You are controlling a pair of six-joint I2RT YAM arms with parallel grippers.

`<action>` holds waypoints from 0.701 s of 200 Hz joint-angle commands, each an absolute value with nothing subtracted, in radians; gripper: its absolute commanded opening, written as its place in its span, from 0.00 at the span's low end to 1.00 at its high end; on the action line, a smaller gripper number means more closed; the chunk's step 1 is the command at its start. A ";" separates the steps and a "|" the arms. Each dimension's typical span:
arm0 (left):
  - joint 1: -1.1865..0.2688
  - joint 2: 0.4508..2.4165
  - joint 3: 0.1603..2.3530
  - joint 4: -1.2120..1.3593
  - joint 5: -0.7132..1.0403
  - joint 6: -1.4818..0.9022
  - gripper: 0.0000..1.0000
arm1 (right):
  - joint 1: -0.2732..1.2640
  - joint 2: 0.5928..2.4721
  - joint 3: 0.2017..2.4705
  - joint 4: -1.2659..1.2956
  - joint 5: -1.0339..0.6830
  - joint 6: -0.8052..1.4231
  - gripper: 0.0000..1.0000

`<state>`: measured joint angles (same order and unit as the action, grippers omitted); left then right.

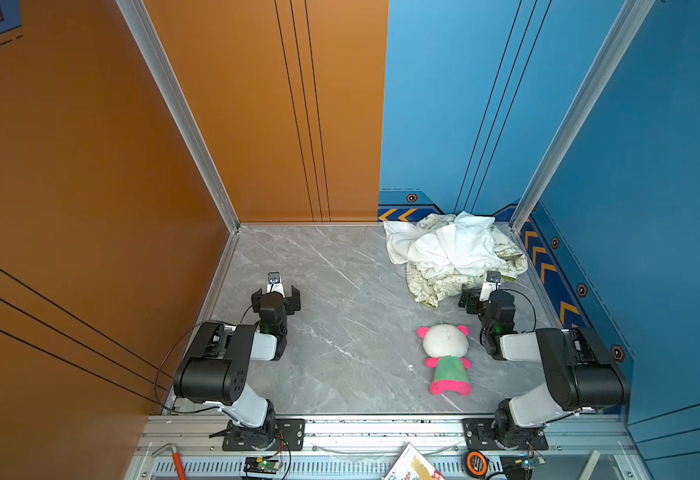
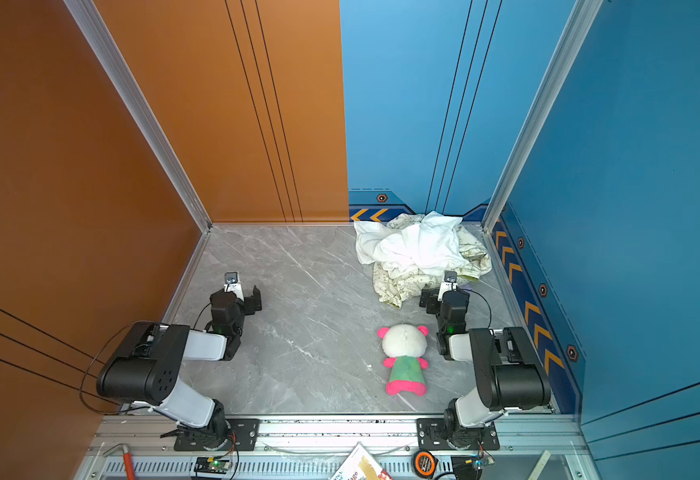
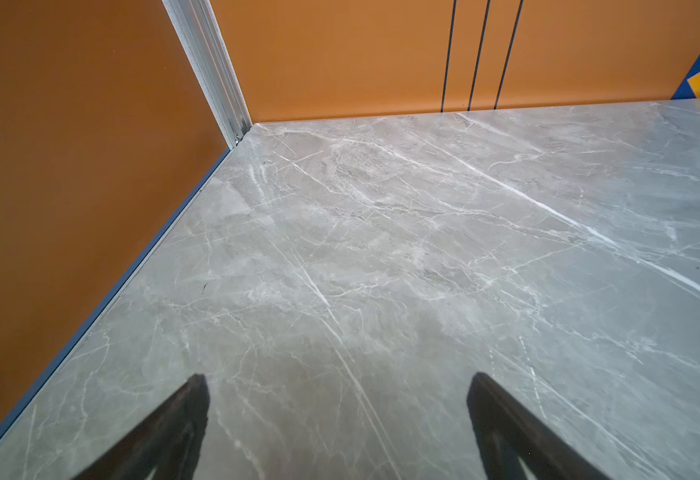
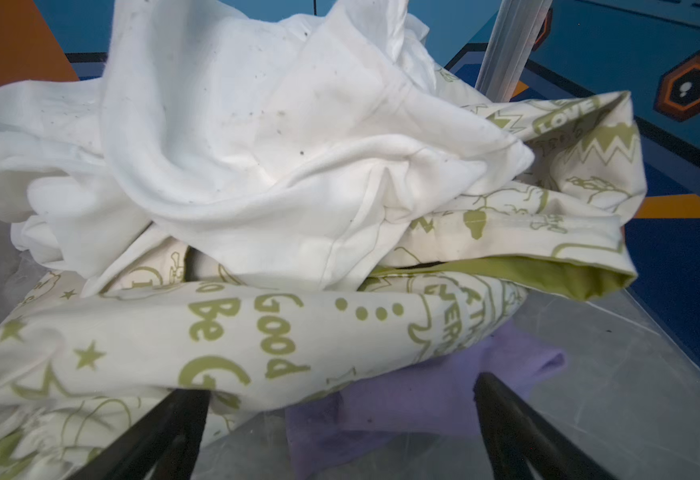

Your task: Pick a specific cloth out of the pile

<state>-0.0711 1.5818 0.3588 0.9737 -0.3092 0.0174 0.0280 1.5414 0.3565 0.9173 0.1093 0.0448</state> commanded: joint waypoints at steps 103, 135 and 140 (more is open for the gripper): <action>-0.074 1.567 0.363 0.964 -0.295 0.009 0.98 | 0.026 1.547 0.374 0.908 0.104 0.055 1.00; -0.075 1.566 0.363 0.964 -0.296 0.008 0.98 | 0.023 1.547 0.374 0.908 0.098 0.057 1.00; -0.074 1.567 0.363 0.965 -0.295 0.009 0.98 | 0.023 1.547 0.374 0.908 0.097 0.057 1.00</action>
<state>-0.0715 1.5818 0.3588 0.9737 -0.3092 0.0177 0.0296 1.5414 0.3565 0.9173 0.1085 0.0448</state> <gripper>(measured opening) 0.979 0.999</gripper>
